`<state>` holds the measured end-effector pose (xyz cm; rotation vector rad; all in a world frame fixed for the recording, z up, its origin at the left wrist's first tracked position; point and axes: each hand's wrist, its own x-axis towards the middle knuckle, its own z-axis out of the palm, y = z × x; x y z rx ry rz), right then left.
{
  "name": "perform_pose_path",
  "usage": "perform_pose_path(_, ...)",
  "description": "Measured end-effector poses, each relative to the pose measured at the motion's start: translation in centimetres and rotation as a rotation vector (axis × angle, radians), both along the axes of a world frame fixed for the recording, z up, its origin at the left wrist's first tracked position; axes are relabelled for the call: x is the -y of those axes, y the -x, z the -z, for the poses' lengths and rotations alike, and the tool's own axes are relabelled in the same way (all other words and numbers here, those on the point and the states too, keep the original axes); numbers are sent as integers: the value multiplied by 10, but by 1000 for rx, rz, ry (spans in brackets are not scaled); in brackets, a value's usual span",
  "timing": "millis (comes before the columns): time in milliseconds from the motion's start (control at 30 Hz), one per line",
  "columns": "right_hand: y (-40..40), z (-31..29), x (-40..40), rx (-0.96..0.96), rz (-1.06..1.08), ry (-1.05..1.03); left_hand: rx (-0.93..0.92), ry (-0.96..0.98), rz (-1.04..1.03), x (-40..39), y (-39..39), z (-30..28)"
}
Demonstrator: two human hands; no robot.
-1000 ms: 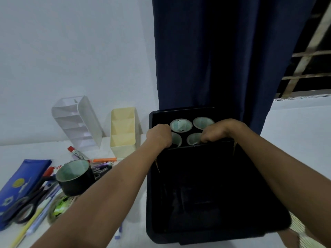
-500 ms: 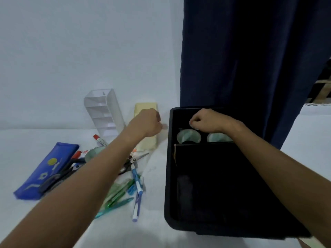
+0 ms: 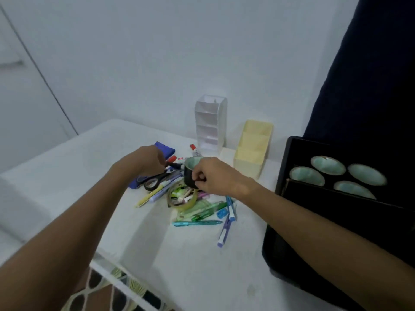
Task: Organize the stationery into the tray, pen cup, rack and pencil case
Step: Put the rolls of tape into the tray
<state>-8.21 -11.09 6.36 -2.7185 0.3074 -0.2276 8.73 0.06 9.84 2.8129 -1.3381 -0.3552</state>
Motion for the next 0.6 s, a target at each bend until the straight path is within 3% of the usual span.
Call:
perform_pose_path(133, -13, 11, 13, -79, 157, 92, -136, -55, -31, -29, 3, 35)
perform_pose_path(267, -18, 23, 19, -232, 138, 82, -306, -17, -140, -32, 15, 69)
perform_pose_path(467, -7, 19, 22, -109, 156, -28, -384, 118, -239, -21, 15, 86)
perform_pose_path(600, 30, -13, 39, 10, 199, -52, -238, 227, -276, -12, 18, 76)
